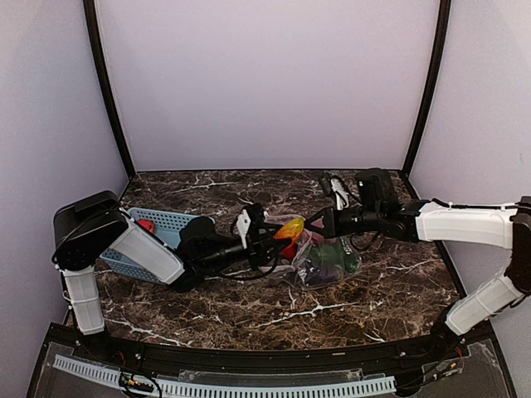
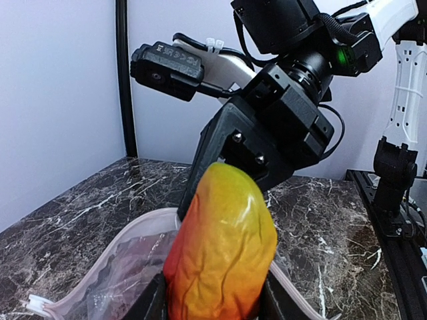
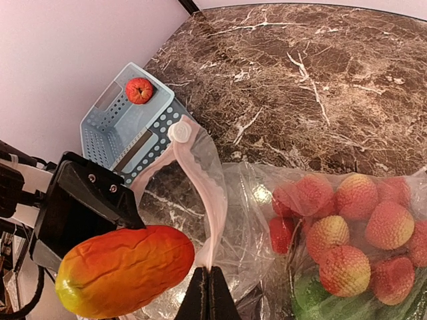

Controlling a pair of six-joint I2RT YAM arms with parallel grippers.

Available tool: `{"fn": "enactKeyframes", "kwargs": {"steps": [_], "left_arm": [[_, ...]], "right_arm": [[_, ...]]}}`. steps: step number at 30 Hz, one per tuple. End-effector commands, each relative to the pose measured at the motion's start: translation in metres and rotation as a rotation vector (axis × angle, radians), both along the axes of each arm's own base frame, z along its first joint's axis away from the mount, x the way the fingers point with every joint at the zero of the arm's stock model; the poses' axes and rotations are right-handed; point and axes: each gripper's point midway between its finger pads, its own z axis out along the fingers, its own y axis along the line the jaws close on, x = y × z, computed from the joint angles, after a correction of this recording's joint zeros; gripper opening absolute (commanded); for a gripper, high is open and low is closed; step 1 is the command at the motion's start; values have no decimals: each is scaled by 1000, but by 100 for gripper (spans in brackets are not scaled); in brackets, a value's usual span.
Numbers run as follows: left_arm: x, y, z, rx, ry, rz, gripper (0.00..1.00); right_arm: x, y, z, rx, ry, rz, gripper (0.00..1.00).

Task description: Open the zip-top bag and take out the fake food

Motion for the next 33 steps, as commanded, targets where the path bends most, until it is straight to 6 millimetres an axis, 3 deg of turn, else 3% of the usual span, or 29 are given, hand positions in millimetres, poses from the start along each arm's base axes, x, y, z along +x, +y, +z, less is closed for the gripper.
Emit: {"fn": "enactKeyframes", "kwargs": {"steps": [1, 11, 16, 17, 18, 19, 20, 21, 23, 25, 26, 27, 30, 33], "left_arm": [[-5, 3, 58, -140, -68, -30, 19], [0, 22, 122, -224, -51, 44, 18], [17, 52, 160, -248, -15, 194, 16], [25, 57, 148, -190, 18, 239, 16], [35, 74, 158, -198, 30, 343, 16], [44, 84, 144, -138, 81, 404, 15], [49, 103, 147, -141, 95, 485, 14], [55, 115, 135, -104, 136, 537, 14], [54, 151, 136, -110, 174, 646, 14], [55, 181, 124, -89, 238, 743, 13], [58, 198, 105, -48, 298, 810, 13], [56, 209, 107, -54, 314, 833, 14], [53, 241, 70, 24, 452, 932, 13], [48, 257, 46, 76, 536, 972, 14]], "right_arm": [[6, 3, -2, 19, -5, -2, 0], [6, 4, -12, 14, 12, 7, 0], [6, 4, -10, 15, 10, 7, 0], [5, 4, -9, 14, 8, 8, 0], [5, 3, -9, 13, 6, 8, 0], [5, 3, -8, 13, 5, 7, 0], [4, 3, -8, 13, 3, 8, 0], [4, 3, -9, 13, 3, 9, 0], [4, 3, -9, 13, 3, 10, 0], [4, 3, -9, 15, 4, 12, 0], [4, 4, -10, 13, 4, 14, 0], [4, 4, -9, 15, 2, 16, 0], [5, 5, -9, 17, 3, 19, 0], [5, 6, -7, 19, 1, 22, 0]]}}
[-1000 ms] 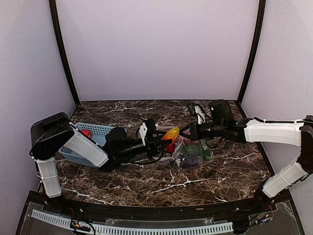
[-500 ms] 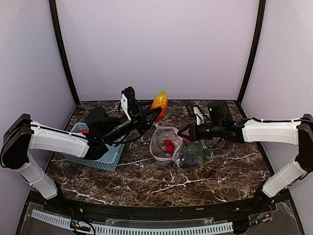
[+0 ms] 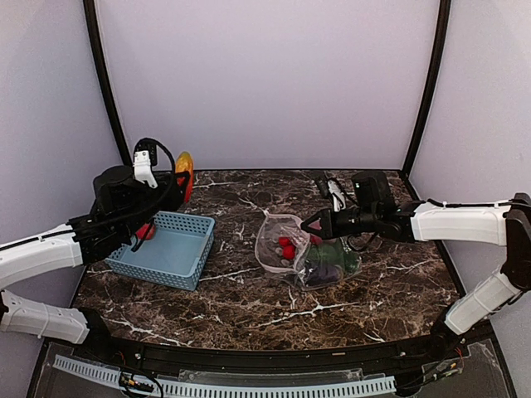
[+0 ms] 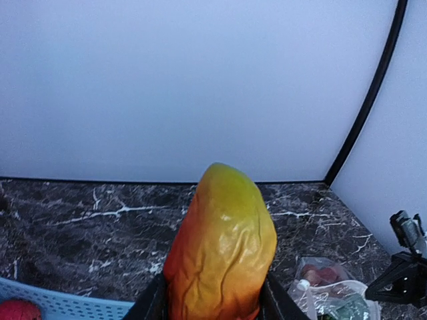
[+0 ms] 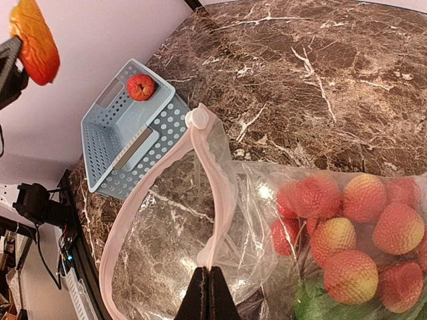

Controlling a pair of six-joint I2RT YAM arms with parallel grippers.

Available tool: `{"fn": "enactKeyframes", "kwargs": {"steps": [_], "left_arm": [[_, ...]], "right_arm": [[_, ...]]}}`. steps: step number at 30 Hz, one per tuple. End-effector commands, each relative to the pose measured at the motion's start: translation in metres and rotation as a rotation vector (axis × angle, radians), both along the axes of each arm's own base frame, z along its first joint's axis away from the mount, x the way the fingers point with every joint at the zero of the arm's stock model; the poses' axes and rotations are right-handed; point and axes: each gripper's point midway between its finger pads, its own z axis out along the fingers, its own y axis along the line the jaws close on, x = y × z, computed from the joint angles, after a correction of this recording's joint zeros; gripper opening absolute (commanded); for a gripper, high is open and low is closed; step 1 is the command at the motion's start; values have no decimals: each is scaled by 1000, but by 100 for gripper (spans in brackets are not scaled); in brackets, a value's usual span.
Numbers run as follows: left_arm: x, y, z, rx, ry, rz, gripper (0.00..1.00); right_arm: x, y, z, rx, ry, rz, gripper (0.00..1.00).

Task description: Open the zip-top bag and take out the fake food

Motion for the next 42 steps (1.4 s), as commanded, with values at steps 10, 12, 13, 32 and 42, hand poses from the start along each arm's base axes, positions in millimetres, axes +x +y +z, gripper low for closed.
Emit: {"fn": "enactKeyframes", "kwargs": {"steps": [10, 12, 13, 32, 42], "left_arm": [[-17, 60, -153, 159, 581, 146, 18], [-16, 56, -164, 180, 629, 120, 18], [-15, 54, -173, 197, 661, 114, 18], [11, 23, -222, 259, 816, 10, 42], [12, 27, -206, 270, 786, 12, 64]], "right_arm": [[4, -1, 4, 4, -18, 1, 0], [4, -1, 3, 4, -16, 1, 0], [4, 0, 3, 4, -15, 2, 0], [4, -2, 5, -3, -23, -2, 0], [4, -2, 5, -3, -23, -2, 0]]}}
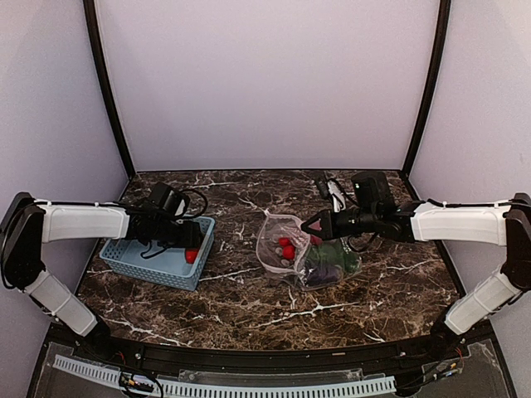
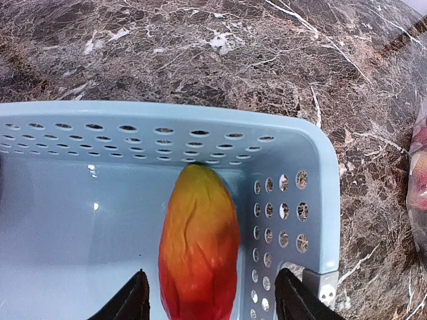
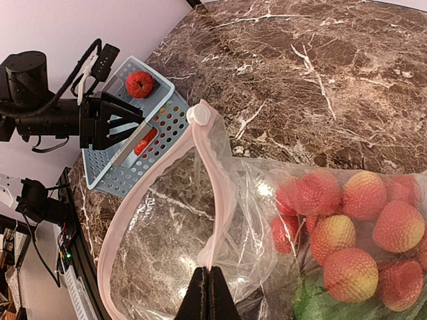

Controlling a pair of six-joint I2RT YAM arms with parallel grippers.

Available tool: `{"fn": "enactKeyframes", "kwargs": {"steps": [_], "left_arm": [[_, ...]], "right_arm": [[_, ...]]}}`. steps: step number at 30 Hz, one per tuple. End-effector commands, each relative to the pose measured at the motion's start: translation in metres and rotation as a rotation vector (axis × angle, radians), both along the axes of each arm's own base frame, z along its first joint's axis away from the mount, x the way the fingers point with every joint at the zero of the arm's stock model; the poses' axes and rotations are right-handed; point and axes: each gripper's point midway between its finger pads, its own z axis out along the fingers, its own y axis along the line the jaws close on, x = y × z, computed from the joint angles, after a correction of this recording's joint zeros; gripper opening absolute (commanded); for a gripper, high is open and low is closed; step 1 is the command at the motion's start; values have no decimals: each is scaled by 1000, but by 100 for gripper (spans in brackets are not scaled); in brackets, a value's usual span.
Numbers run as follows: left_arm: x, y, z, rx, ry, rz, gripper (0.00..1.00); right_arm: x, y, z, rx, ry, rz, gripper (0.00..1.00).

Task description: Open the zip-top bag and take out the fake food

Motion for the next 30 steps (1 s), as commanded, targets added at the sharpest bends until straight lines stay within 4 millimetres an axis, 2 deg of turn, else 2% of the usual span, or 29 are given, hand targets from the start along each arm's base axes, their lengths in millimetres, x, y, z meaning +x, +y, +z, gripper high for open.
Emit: {"fn": "enactKeyframes", "kwargs": {"steps": [1, 3, 8, 9, 12, 15, 16, 20, 24, 26, 27, 30], "left_arm": [[0, 5, 19, 4, -24, -8, 64], [0, 7, 26, 11, -39, -9, 65], [-1, 7, 67, -7, -162, -53, 67], [0, 5, 82, -21, -213, -80, 68], [-7, -13, 103, -75, -291, -188, 70], [-19, -47, 124, -91, -388, -352, 70], [-28, -63, 127, -94, -406, -415, 70], [-42, -112, 139, -116, -498, -601, 70], [-54, -153, 139, -190, -526, -757, 70], [-57, -170, 130, -175, -524, -832, 70], [-59, -177, 134, -181, -536, -862, 69], [-66, -199, 124, -162, -556, -956, 68]], "right_arm": [[6, -1, 7, 4, -26, -6, 0], [6, -1, 7, 4, -26, -5, 0], [6, 0, 9, 10, -29, -1, 0], [6, 0, 9, 11, -29, 0, 0], [6, 3, 13, 24, -37, 10, 0], [6, 5, 16, 35, -40, 18, 0], [5, 5, 17, 38, -42, 21, 0], [3, 8, 24, 56, -45, 37, 0], [-1, 10, 32, 77, -49, 61, 0], [-3, 12, 37, 89, -53, 72, 0], [-5, 13, 40, 95, -58, 81, 0], [-8, 16, 47, 109, -65, 96, 0]]}}
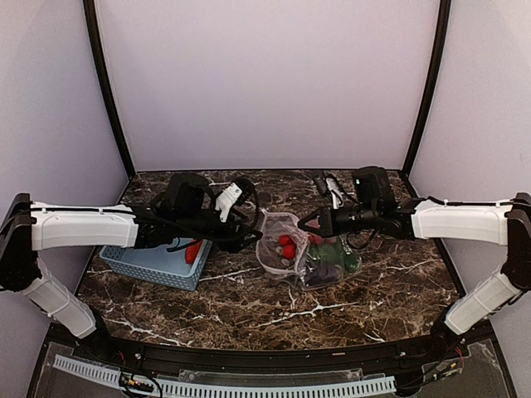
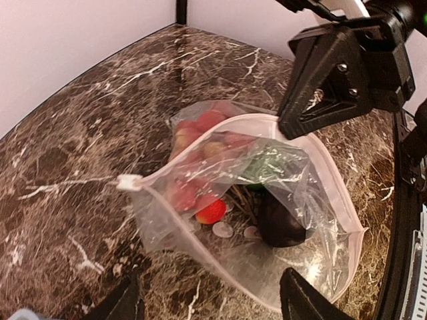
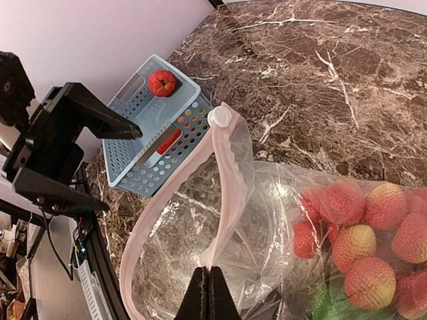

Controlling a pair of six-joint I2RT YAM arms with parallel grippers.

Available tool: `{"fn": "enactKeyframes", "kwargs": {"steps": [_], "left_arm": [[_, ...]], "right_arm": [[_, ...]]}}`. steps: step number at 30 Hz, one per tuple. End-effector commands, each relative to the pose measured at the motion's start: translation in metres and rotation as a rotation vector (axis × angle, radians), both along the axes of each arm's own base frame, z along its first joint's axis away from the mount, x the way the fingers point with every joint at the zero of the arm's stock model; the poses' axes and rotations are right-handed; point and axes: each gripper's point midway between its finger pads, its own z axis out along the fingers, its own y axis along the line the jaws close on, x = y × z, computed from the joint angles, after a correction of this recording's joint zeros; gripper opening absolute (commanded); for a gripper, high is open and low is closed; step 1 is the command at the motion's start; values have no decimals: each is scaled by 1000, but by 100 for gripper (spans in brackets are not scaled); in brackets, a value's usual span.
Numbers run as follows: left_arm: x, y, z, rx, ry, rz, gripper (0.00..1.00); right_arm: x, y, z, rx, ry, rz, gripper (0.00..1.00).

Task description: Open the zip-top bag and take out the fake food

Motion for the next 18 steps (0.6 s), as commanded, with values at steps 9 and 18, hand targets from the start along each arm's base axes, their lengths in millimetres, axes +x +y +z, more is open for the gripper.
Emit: {"fn": "enactKeyframes", "kwargs": {"steps": [9, 18], "left_arm": [[-15, -70, -2, -33, -223, -279, 55], [-9, -90, -37, -21, -216, -336, 51]], "right_arm": [[-11, 20, 47, 96, -72, 82, 0], [-19, 27, 57, 116, -74, 111, 0]]}}
